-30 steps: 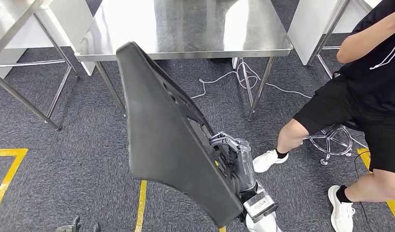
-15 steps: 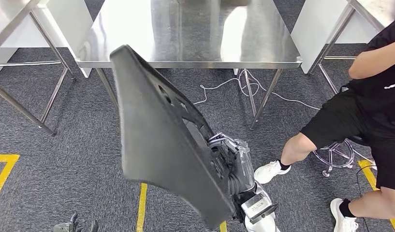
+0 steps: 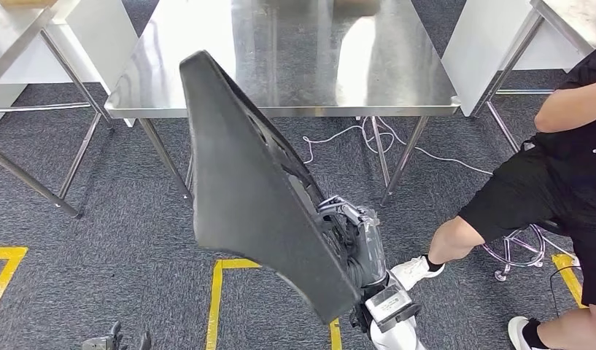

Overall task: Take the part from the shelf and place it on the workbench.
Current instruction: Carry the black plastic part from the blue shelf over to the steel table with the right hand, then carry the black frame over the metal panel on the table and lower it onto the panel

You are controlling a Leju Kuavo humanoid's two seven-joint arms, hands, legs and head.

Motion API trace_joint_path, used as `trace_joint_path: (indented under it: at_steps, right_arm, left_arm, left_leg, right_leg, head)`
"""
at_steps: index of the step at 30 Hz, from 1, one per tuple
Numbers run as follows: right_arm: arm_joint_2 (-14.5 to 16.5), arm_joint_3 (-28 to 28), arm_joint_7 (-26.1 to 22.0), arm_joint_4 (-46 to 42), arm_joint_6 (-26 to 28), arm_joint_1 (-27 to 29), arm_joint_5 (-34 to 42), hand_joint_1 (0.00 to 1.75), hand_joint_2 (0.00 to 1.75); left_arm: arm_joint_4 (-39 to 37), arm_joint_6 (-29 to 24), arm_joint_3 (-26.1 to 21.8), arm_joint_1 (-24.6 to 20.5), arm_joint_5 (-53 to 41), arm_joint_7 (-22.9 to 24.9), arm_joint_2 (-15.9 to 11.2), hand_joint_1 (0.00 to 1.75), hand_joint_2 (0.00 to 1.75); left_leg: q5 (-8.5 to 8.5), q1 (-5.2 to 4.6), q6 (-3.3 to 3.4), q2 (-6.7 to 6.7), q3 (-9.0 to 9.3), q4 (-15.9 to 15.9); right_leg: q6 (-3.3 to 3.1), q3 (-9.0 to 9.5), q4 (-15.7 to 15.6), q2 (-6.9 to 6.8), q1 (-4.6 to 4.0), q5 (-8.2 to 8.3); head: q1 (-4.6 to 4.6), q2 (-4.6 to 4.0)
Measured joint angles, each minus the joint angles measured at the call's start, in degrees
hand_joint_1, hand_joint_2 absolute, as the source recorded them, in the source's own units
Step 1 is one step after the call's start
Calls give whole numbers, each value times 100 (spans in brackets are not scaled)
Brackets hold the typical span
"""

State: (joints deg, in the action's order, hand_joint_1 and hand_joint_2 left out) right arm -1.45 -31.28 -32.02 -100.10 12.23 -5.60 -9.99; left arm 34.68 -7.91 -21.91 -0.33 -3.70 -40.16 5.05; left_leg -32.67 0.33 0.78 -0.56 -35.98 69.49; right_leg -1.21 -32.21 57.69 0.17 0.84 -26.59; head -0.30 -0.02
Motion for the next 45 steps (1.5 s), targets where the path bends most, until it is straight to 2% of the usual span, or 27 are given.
trace_joint_path:
  at_steps: [2,3,4,6,7,8,10,12,14,16,18,19,21,23,25,28,31,32,33,34,36,37,39,40,42,43,45]
  right_arm:
    - [1,-1,0,4,-2,-1,4,175,175]
    - [1,-1,0,9,-4,-6,10,175,175]
    - [2,-2,0,16,-5,-19,19,175,175]
    - [14,-4,2,42,-19,-71,46,175,175]
    - [27,-7,7,57,-30,-107,60,175,175]
    - [45,-9,17,75,-45,-148,72,175,175]
    - [82,-16,42,115,-84,-229,91,175,175]
    - [110,-27,60,172,-121,-316,108,175,175]
    - [137,-55,67,249,-161,-426,124,175,175]
    - [169,-98,74,355,-202,-521,134,175,175]
    - [208,-158,93,498,-223,-614,146,175,175]
    - [241,-196,103,577,-230,-677,155,175,175]
    - [330,-288,111,748,-255,-840,176,175,175]
    - [434,-387,119,926,-285,-1012,199,175,175]
    - [544,-472,139,1083,-303,-1162,230,175,175]
    - [715,-568,173,1258,-313,-1385,272,175,175]
    - [836,-625,192,1392,-315,-1528,286,175,175]
    - [857,-637,199,1432,-316,-1538,287,175,175]
    - [873,-649,204,1470,-322,-1539,289,175,175]
    - [886,-662,209,1506,-330,-1541,291,175,175]
    - [931,-694,217,1571,-364,-1569,299,175,175]
    - [956,-712,220,1602,-381,-1603,303,175,175]
    - [1005,-746,230,1659,-406,-1687,311,175,175]
    - [1028,-759,234,1686,-409,-1719,311,175,175]
    - [1066,-775,242,1721,-413,-1753,310,175,175]
    - [1081,-781,242,1733,-413,-1771,310,175,175]
    - [1099,-790,240,1755,-413,-1812,312,175,175]
  left_arm:
    - [-1,0,-4,10,3,1,-4,0,175]
    - [-2,1,-4,12,3,1,-6,0,175]
    - [-2,5,-7,12,3,1,-9,0,175]
    - [-5,17,-28,9,8,1,-15,0,175]
    - [-9,23,-48,1,11,2,-17,0,175]
    - [-13,27,-73,-6,16,2,-19,0,175]
    - [-15,26,-124,-14,23,2,-21,0,175]
    - [-11,16,-169,-13,29,1,-22,0,175]
    - [-8,10,-227,-17,33,0,-22,0,175]
    - [-5,14,-298,-14,48,1,-25,0,175]
    - [-4,32,-377,0,70,1,-27,0,175]
    - [-3,45,-419,8,84,1,-28,0,175]
    - [-1,67,-513,22,105,1,-25,0,175]
    - [3,79,-615,40,112,1,-25,0,175]
    - [12,92,-714,71,112,2,-30,0,175]
    - [45,117,-845,120,105,0,-38,0,175]
    - [57,126,-943,147,96,1,-48,0,175]
    - [57,126,-971,160,97,1,-50,0,175]
    - [58,126,-994,172,97,1,-50,0,175]
    - [63,125,-1015,180,96,1,-51,0,175]
    - [80,126,-1068,188,95,0,-51,0,175]
    - [88,128,-1100,192,94,0,-49,0,175]
    - [101,133,-1146,213,84,1,-44,0,175]
    - [109,134,-1163,229,75,1,-42,0,175]
    - [134,135,-1195,255,55,0,-38,0,175]
    - [144,134,-1216,254,46,-1,-36,0,175]
    - [155,133,-1253,252,24,-2,-38,0,175]
  left_leg:
    - [-186,70,-96,15,-388,362]
    - [-148,105,-134,25,-460,292]
    - [20,140,-168,35,-441,52]
    - [554,185,-219,71,-264,-623]
    - [693,179,-208,99,-196,-846]
    - [771,158,-169,118,-154,-954]
    - [743,106,-29,122,-117,-967]
    - [787,85,94,99,-22,-1004]
    - [769,59,177,84,58,-1021]
    - [718,21,226,61,90,-1020]
    - [651,-27,254,34,154,-1020]
    - [614,-57,261,20,205,-1020]
    - [536,-106,265,3,314,-1024]
    - [474,-122,232,-3,368,-1029]
    - [463,-113,178,2,384,-971]
    - [351,-68,87,17,309,-653]
    - [-35,14,-44,17,-199,191]
    - [-92,53,-87,20,-384,407]
    - [-50,93,-130,26,-496,465]
    - [99,136,-174,33,-512,339]
    - [575,227,-282,42,-303,-313]
    - [657,243,-305,45,-198,-618]
    - [641,228,-241,54,-76,-896]
    - [585,200,-162,62,-59,-910]
    - [678,183,-37,53,8,-926]
    - [674,176,1,45,42,-932]
    - [647,160,63,31,89,-940]
  right_leg:
    - [3,81,1,11,12,-82]
    - [23,137,1,18,26,-131]
    - [50,208,1,23,46,-186]
    - [128,361,4,29,75,-305]
    - [174,408,-1,32,76,-353]
    - [223,421,-18,34,67,-391]
    - [328,475,-11,30,39,-415]
    - [385,499,101,21,29,-456]
    - [356,219,568,18,35,-561]
    - [279,-283,1266,18,26,-768]
    - [251,-611,1487,19,-1,-874]
    - [268,-624,1305,18,-22,-764]
    - [274,-472,633,16,-87,-285]
    - [181,-350,205,11,-159,-4]
    - [68,-300,112,20,-172,37]
    - [-28,-100,30,30,-83,70]
    - [-87,-9,16,21,-61,13]
    - [-82,7,17,27,-53,-8]
    - [-66,28,19,34,-38,-35]
    - [-34,59,21,42,-17,-66]
    - [50,143,26,51,26,-145]
    - [99,182,36,56,34,-185]
    - [200,218,58,62,11,-245]
    - [244,238,78,66,-5,-262]
    - [312,244,151,62,-18,-295]
    - [324,172,291,55,-16,-317]
    - [308,-211,896,41,-9,-425]
  head:
    - [-1,0]
    - [-3,0]
    - [-2,0]
    - [-8,0]
    - [-20,0]
    - [-27,0]
    - [-42,0]
    - [-31,0]
    - [-14,0]
    - [-4,0]
    - [4,0]
    - [5,0]
    - [-6,0]
    - [-25,0]
    - [-40,0]
    - [-41,0]
    - [-46,0]
    - [-46,0]
    - [-44,0]
    - [-47,0]
    - [-47,0]
    - [-56,0]
    - [-67,0]
    - [-72,0]
    - [-57,0]
    - [-49,0]
    - [-31,0]
